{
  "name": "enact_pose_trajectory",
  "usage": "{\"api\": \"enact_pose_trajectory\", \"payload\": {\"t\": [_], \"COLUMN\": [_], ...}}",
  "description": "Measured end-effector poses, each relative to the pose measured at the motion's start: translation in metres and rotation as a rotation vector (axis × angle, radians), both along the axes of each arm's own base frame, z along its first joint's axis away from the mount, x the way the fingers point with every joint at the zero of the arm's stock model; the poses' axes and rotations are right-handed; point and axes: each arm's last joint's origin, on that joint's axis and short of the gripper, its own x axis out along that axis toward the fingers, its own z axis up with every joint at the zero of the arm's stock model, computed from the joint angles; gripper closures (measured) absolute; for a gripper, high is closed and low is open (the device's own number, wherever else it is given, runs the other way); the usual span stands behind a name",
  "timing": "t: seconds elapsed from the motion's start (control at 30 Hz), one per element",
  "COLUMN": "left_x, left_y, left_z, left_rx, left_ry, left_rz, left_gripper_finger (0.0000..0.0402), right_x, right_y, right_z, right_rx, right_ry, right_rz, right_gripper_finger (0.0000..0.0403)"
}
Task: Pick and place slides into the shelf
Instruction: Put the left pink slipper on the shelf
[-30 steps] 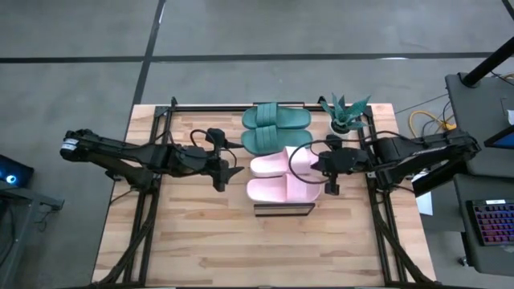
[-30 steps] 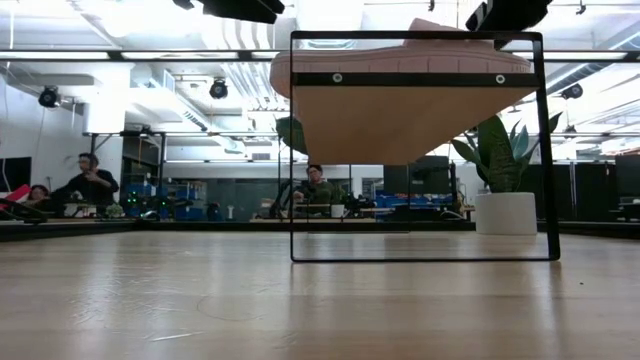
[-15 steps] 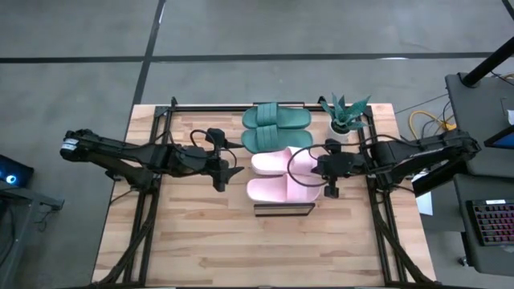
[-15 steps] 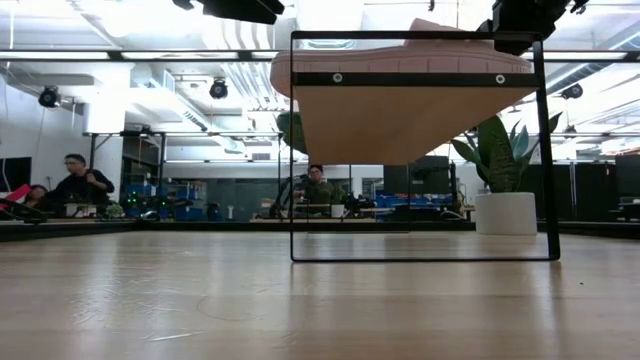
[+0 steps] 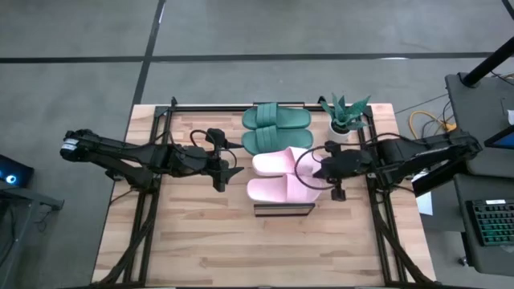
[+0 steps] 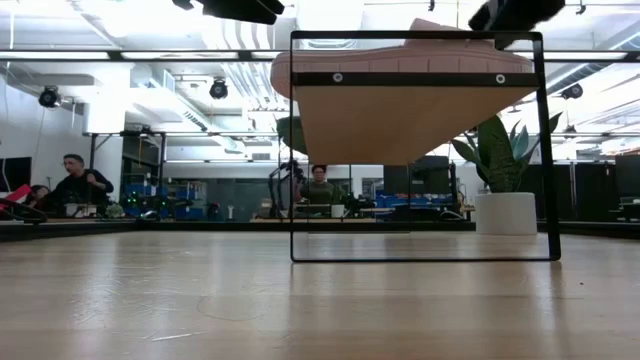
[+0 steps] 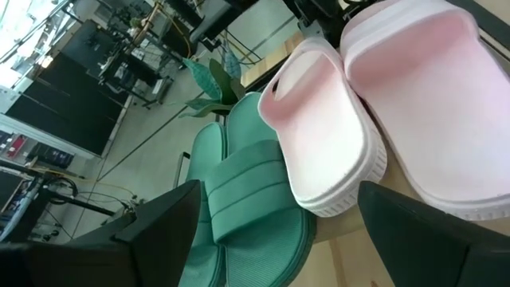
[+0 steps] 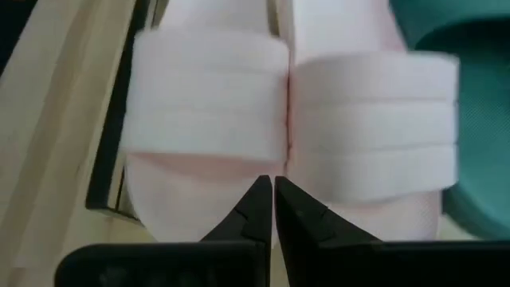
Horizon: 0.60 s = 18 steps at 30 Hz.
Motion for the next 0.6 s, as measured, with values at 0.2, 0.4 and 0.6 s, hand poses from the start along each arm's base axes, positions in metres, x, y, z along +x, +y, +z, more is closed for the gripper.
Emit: {"api": "enact_pose_trajectory", "payload": {"t": [0.2,0.4,0.6], "left_x": [0.0,0.0,0.0], "left_y": [0.0,0.0,0.0], "left_z": [0.0,-0.001,-0.001], "left_rx": [0.0,0.0,0.0], "left_ry": [0.001,0.002,0.004], "left_rz": [0.001,0.001,0.001], "left_gripper_finger": [0.0079,0.0079,0.0079], "right_x": [0.008,0.028,0.049], "right_y": [0.001,0.001,-0.01], "right_z": [0.018,0.018,0.005], "right_rx": [-0.087,-0.204,-0.231], "right_ry": [-0.155,-0.226,-0.176], "right_rz": [0.08,0.159,0.122], "right_gripper_finger": [0.0394,0.0394,0.0394]}}
